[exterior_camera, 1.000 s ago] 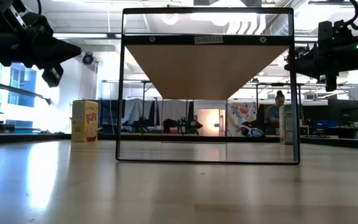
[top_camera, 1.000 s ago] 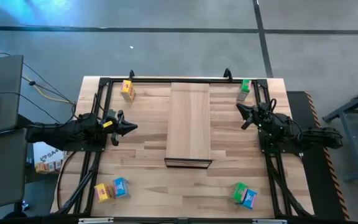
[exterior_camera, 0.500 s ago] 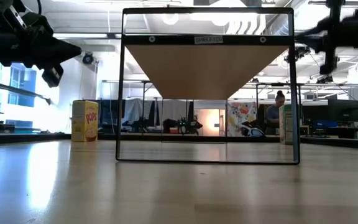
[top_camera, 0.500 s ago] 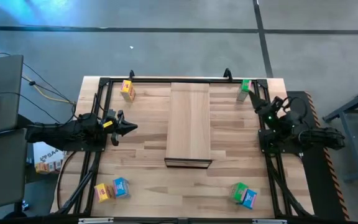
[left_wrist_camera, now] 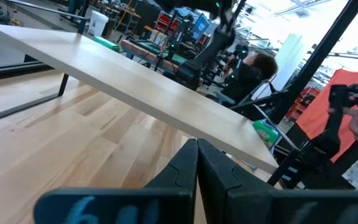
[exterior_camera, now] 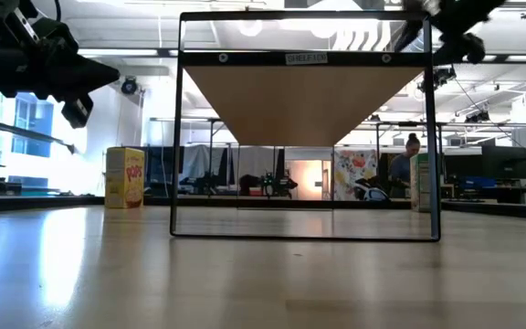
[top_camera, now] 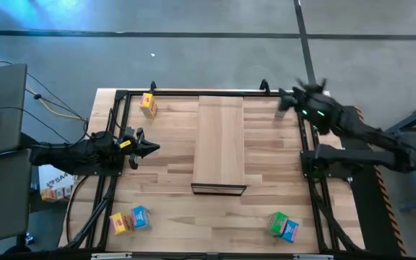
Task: Stack cereal on shelf
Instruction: Put the top green cereal box on the shelf
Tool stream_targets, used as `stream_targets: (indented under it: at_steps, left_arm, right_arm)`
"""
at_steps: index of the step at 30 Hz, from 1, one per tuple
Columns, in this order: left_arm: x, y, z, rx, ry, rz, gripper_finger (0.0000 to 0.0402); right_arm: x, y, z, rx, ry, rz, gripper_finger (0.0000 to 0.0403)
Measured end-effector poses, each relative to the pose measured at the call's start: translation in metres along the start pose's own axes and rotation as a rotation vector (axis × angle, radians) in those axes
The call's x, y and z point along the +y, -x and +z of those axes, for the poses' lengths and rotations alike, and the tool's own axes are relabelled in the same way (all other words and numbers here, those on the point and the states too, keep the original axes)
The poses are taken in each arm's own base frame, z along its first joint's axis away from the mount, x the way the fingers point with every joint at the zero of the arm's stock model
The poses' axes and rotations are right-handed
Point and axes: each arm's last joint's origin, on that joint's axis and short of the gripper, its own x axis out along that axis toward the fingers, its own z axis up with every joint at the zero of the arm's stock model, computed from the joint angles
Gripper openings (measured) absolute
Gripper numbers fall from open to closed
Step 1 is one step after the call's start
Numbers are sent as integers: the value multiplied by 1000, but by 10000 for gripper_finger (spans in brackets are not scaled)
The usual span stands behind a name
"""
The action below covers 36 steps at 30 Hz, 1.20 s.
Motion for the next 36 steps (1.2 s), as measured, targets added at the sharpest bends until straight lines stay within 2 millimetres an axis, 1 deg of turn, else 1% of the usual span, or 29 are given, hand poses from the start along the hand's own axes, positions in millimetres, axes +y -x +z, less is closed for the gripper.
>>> stream_targets:
  at_steps: [2, 5, 8, 11, 13, 16, 19, 22, 24, 29, 32, 36]
  left_arm:
    - [0, 0, 0, 0, 0, 0, 1]
    - [0, 0, 0, 0, 0, 0, 1]
    - [0, 0, 0, 0, 0, 0, 1]
    - [0, 0, 0, 0, 0, 0, 1]
    - [0, 0, 0, 0, 0, 0, 1]
    - [0, 0, 0, 0, 0, 0, 1]
    - [0, 0, 0, 0, 0, 0, 1]
    - [0, 0, 0, 0, 0, 1, 1]
    - [0, 0, 0, 0, 0, 0, 1]
    - [0, 0, 0, 0, 0, 0, 1]
    - [0, 0, 0, 0, 0, 1, 1]
    - [0, 0, 0, 0, 0, 0, 1]
  right_arm:
    - [8, -18, 8, 67, 57, -115, 331]
    - [14, -40, 20, 181, 119, -264, 332]
    - [15, -62, 23, 317, 186, -391, 332]
    - [15, -79, 27, 387, 177, -457, 332]
    - [12, -89, 25, 457, 174, -481, 332]
    - [2, -94, 22, 545, 105, -506, 332]
    - [-11, -93, 13, 606, 29, -544, 332]
    - [-20, -89, 11, 579, -71, -569, 332]
    - [-23, -92, 8, 573, -91, -568, 332]
    - [-25, -103, -3, 533, -133, -568, 332]
    - [-32, -113, -13, 553, -120, -608, 332]
    - [-42, -130, -27, 609, -150, -607, 332]
